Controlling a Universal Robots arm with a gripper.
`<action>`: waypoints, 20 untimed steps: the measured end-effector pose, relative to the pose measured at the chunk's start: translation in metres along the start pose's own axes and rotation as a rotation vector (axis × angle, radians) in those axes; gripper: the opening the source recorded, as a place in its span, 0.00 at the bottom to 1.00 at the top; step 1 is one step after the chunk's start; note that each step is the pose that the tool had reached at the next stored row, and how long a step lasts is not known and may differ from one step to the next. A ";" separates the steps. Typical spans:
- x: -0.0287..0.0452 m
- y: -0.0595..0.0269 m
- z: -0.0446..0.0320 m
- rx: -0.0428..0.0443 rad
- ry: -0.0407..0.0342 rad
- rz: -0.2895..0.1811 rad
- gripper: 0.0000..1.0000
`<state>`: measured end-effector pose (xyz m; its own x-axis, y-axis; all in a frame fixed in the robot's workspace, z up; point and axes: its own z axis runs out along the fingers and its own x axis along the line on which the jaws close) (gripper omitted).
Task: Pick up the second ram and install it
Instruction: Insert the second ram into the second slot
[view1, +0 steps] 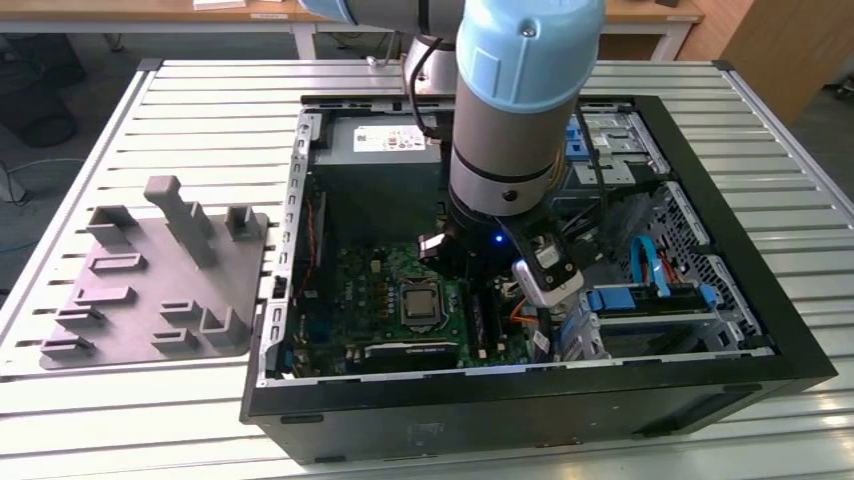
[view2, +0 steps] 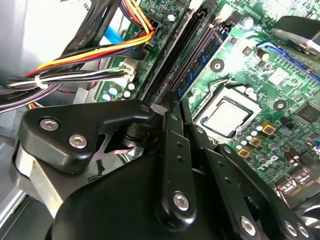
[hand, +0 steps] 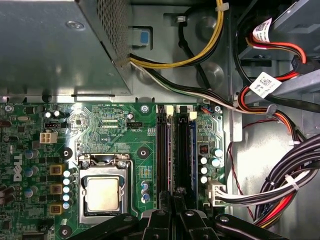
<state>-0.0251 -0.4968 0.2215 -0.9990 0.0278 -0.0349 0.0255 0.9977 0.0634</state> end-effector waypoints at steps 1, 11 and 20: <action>0.0000 0.0000 0.0001 0.0001 0.0000 0.000 0.14; -0.0010 0.0003 0.0013 0.0019 0.0000 -0.001 0.14; -0.0011 0.0002 0.0051 0.0021 0.0000 -0.002 0.14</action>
<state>-0.0238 -0.4963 0.2165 -0.9991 0.0255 -0.0350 0.0233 0.9979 0.0612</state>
